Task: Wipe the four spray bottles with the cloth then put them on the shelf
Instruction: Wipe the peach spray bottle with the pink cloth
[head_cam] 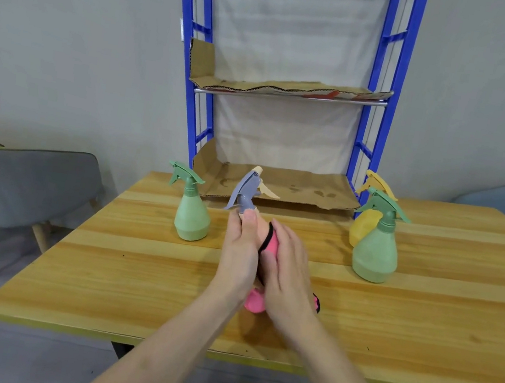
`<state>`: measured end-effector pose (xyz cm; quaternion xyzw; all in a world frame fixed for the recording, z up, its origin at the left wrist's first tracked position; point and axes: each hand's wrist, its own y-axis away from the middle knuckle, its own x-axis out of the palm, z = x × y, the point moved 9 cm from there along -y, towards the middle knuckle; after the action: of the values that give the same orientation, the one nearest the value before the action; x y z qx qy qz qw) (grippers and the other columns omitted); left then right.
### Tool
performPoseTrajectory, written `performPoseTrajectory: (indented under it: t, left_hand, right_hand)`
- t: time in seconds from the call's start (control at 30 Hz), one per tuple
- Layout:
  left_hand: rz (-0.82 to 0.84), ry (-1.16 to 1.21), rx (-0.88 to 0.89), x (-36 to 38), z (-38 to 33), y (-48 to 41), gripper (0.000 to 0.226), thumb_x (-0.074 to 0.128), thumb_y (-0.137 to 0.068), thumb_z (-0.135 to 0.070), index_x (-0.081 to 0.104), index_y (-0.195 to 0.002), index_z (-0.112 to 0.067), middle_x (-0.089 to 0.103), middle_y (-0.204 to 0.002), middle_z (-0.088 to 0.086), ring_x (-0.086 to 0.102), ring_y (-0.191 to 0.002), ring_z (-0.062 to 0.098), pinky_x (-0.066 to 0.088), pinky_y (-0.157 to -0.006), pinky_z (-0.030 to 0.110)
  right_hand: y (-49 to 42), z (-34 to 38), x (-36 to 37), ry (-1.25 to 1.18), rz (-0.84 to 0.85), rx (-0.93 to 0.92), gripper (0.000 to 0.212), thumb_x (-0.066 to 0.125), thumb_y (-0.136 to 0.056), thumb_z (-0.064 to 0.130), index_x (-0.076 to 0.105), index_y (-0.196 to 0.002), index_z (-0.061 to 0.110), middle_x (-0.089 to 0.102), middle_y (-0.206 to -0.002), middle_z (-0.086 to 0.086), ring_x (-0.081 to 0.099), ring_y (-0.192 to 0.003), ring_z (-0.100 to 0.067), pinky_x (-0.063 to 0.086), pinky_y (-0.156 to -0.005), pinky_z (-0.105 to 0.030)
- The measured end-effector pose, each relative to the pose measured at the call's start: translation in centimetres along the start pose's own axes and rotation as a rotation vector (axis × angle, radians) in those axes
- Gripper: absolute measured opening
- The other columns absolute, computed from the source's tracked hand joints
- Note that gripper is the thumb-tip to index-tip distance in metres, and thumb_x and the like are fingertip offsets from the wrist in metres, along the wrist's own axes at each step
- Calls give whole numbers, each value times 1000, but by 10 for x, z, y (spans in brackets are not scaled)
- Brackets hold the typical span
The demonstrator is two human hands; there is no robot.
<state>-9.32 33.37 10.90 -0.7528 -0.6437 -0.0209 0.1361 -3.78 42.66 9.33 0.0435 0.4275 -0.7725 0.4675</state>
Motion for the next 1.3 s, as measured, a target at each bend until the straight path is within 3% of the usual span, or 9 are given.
performPoseTrajectory:
  t: [0.2,0.47,0.57,0.73,0.83,1.0,1.1,1.17,1.3]
  left_hand:
    - [-12,-43,9,1,-2,-7,31,38,-111,-41,58,-129,-25,68,-124,6,64,-119,22,49,-109,45]
    - [-57,6,-64,11,4,-4,36,34,-108,-49,58,-120,-24,67,-114,6,65,-113,25,50,-108,53]
    - [-57,8,0,12,-6,-4,43,37,-99,-59,62,-113,-27,69,-111,8,66,-110,27,50,-106,56]
    - [-44,16,37,12,-16,-7,36,37,-104,-56,64,-106,-31,77,-102,6,71,-102,29,54,-101,57]
    - [-52,29,19,13,-15,-9,37,33,-110,-47,62,-107,-25,77,-94,4,71,-91,23,56,-98,57]
    - [-79,-22,41,13,-14,-10,41,33,-105,-53,60,-104,-22,76,-96,8,72,-94,27,54,-99,56]
    - [-48,-22,60,12,-13,-12,37,32,-110,-47,60,-105,-23,75,-96,5,71,-91,20,57,-96,51]
    - [-30,-6,80,9,-15,-14,37,33,-110,-47,61,-106,-23,76,-93,2,72,-88,18,59,-89,45]
    - [14,87,90,12,-20,-12,38,35,-110,-47,61,-112,-20,77,-90,3,72,-87,22,59,-86,47]
  right_hand:
    - [8,-51,22,-1068,-5,662,38,42,-109,46,62,-130,22,67,-133,-14,69,-117,-26,53,-104,-52]
    - [18,2,-12,107,-103,-142,58,42,-100,27,33,-156,12,32,-158,-1,32,-144,-20,26,-121,-31]
    - [11,-4,-19,-83,-70,-83,51,38,-106,33,39,-154,15,38,-155,7,35,-145,-11,26,-120,-24]
    - [11,-37,-12,-985,-104,572,30,36,-111,38,64,-115,27,69,-114,6,69,-101,-6,58,-84,-21]
    - [14,-28,-8,-828,-30,529,33,33,-111,45,58,-126,29,63,-127,7,62,-113,0,54,-98,-22]
    - [11,9,-20,16,-57,-106,61,38,-104,36,26,-158,11,28,-160,-1,28,-148,-14,22,-123,-26]
    - [8,2,-21,-166,-27,-59,53,38,-105,47,30,-155,30,33,-158,11,33,-147,-13,29,-123,-32]
    - [11,-17,-14,-553,7,259,45,41,-100,66,45,-142,48,50,-146,18,50,-138,-19,41,-117,-48]
    - [18,-35,-2,-964,-65,636,33,38,-105,52,63,-119,35,68,-130,-4,62,-128,-25,46,-113,-50]
